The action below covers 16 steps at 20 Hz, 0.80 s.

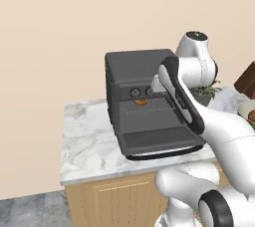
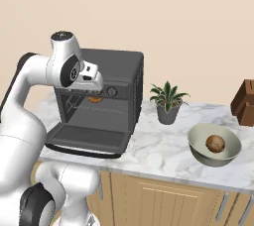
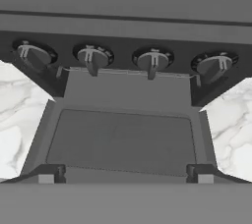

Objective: Pick up the heated bread from the toaster oven and place it in the bowl. Then move the bread bowl to the dining counter.

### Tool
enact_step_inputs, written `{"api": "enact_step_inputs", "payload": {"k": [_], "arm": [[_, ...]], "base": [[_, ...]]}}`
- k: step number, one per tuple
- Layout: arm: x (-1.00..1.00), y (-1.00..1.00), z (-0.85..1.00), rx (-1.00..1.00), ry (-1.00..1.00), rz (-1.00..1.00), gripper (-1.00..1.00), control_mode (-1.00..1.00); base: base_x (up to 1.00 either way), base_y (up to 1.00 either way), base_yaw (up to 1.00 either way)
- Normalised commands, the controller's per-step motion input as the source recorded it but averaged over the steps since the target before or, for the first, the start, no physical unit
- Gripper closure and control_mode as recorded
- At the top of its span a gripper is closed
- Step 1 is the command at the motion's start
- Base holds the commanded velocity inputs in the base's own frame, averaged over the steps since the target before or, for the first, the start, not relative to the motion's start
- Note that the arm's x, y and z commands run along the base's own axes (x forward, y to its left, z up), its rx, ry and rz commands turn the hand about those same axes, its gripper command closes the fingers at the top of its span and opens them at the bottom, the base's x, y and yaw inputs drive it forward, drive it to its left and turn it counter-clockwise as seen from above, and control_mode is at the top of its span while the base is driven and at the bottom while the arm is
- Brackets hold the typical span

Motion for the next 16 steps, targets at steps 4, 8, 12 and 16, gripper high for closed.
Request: {"api": "enact_step_inputs", "payload": {"k": [4,8,12,16], "arm": [[-0.27,0.01,-0.40,0.04,-0.12,0.00,-1.00,-1.00],[-0.07,0.00,-0.32,0.07,-0.14,0.00,-1.00,-1.00],[0.00,0.00,-0.32,0.03,-0.08,0.00,-1.00,-1.00],[0.06,0.00,-0.39,0.00,-0.08,0.00,-1.00,-1.00]], "base": [[0.00,0.00,0.00],[0.00,0.00,0.00],[0.00,0.00,0.00],[0.00,0.00,0.00]]}}
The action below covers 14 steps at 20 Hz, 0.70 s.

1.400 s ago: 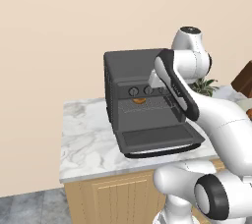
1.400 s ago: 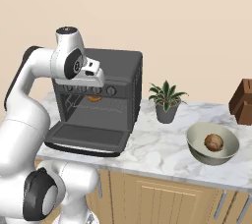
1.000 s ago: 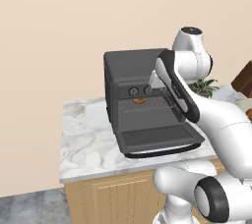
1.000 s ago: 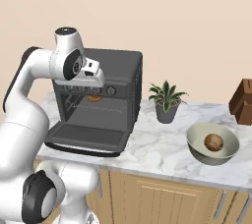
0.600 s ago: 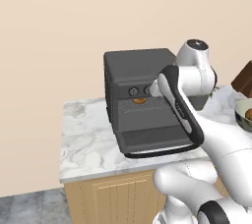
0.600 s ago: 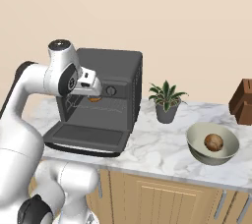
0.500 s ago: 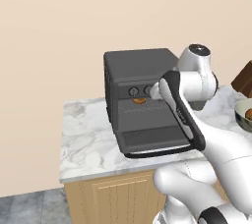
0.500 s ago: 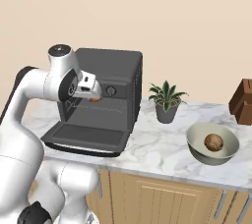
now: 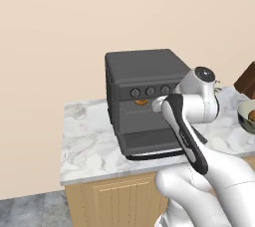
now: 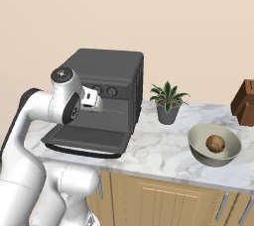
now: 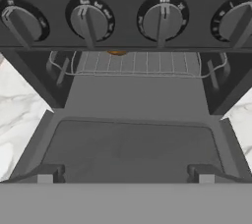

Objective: Pick up the heated bread from the toaster oven and place it in the bowl. Then move the bread bowl to the dining counter.

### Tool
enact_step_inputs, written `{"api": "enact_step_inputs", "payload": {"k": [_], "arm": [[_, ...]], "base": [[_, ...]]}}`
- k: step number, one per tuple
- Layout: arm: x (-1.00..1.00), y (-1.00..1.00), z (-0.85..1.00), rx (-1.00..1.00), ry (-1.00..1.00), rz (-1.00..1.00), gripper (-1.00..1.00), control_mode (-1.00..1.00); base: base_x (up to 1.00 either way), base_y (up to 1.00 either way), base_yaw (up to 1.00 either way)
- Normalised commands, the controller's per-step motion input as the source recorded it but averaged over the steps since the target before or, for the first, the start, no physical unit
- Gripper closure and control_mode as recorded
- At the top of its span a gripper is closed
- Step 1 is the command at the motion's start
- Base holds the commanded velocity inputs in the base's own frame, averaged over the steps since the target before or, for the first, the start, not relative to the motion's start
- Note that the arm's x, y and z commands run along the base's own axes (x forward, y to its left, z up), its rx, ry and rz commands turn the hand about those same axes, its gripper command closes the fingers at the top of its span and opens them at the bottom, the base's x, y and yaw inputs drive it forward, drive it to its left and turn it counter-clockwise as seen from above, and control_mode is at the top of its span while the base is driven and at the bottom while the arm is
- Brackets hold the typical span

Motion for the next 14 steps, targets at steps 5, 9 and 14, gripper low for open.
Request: {"api": "enact_step_inputs", "payload": {"k": [5,9,14], "arm": [[0.11,0.00,-0.21,0.00,-0.13,0.00,-1.00,-1.00],[0.18,0.00,-0.03,0.00,-0.14,0.00,-1.00,-1.00],[0.20,0.00,-0.16,0.05,-0.13,-0.01,-1.00,-1.00]], "base": [[0.00,0.00,0.00],[0.00,0.00,0.00],[0.00,0.00,0.00]]}}
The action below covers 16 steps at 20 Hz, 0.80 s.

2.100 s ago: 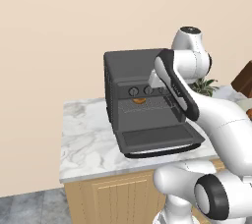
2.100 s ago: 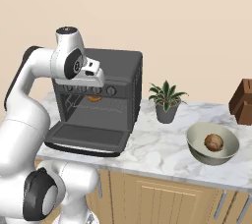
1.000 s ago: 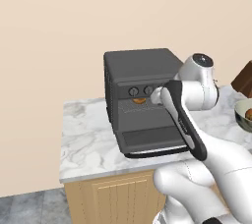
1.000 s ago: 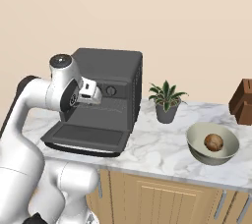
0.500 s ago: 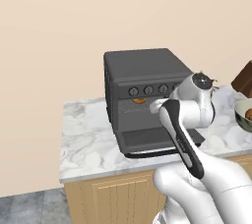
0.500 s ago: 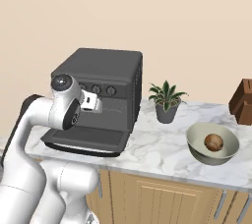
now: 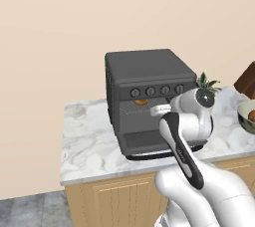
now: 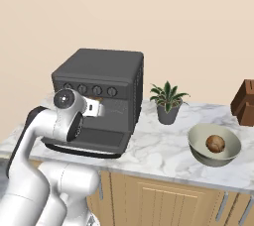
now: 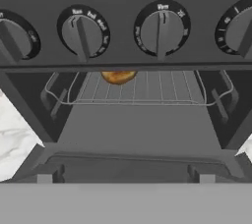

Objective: Pick up the heated bread from the toaster oven and place it in the bowl. Then move the bread bowl to the dining counter.

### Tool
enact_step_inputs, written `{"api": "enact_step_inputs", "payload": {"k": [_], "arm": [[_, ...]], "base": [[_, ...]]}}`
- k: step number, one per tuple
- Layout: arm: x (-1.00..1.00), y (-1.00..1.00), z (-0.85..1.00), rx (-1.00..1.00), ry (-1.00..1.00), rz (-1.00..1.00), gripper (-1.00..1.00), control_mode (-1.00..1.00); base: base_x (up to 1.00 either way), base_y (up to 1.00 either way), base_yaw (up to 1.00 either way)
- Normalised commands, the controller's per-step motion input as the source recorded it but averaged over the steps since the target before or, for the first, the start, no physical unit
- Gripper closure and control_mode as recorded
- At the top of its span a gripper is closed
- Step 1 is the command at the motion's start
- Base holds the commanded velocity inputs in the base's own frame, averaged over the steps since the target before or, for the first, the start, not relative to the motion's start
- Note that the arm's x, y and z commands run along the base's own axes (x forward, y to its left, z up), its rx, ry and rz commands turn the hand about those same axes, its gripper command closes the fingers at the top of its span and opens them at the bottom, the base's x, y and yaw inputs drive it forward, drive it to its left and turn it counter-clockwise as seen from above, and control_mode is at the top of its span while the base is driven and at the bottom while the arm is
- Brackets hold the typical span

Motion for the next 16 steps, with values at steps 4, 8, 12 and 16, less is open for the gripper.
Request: {"api": "enact_step_inputs", "payload": {"k": [4,8,12,16], "arm": [[0.09,0.00,0.00,0.00,-0.14,0.00,-1.00,-1.00],[0.23,0.00,-0.01,0.00,-0.06,0.00,-1.00,-1.00],[0.28,0.00,-0.05,0.00,-0.02,0.00,-1.00,-1.00],[0.24,0.00,-0.06,0.00,-0.01,0.00,-1.00,-1.00]], "base": [[0.00,0.00,0.00],[0.00,0.00,0.00],[0.00,0.00,0.00],[0.00,0.00,0.00]]}}
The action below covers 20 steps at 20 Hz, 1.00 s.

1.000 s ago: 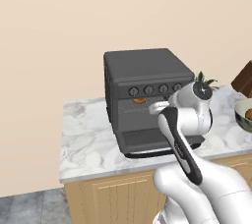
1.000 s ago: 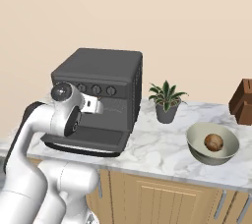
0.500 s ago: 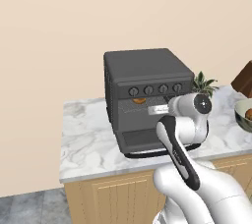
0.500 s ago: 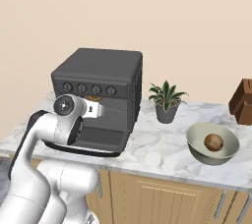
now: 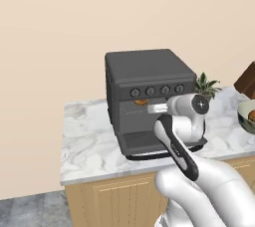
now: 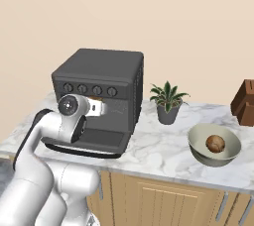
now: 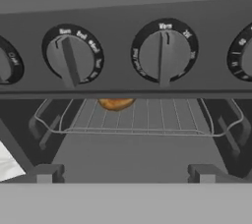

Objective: Pick up the heated bread from the toaster oven and place it in the bowl. Then move the bread bowl to the dining counter.

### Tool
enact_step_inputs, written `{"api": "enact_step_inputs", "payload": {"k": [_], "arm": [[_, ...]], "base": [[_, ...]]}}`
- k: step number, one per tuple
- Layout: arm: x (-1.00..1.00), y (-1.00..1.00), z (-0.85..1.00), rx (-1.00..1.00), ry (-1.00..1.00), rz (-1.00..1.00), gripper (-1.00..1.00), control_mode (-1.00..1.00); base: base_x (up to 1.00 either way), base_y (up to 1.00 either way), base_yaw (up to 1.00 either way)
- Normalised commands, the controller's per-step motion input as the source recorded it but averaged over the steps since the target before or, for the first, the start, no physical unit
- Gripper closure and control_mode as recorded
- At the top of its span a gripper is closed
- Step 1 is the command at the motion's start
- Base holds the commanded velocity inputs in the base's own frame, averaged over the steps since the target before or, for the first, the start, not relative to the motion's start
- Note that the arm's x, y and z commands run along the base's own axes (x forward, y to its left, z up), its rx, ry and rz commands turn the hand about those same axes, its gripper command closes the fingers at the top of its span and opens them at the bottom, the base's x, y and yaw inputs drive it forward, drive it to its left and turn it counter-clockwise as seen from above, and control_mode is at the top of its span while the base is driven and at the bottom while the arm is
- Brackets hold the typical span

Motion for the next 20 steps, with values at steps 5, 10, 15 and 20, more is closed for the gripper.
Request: {"api": "enact_step_inputs", "payload": {"k": [5,10,15,20], "arm": [[0.20,0.00,-0.22,0.00,0.00,0.00,-1.00,-1.00],[0.26,0.00,-0.19,0.00,0.00,0.00,-1.00,-1.00],[0.26,0.00,-0.18,0.00,0.00,0.00,-1.00,-1.00],[0.26,0.00,-0.21,0.00,0.00,0.00,-1.00,-1.00]], "base": [[0.00,0.00,0.00],[0.00,0.00,0.00],[0.00,0.00,0.00],[0.00,0.00,0.00]]}}
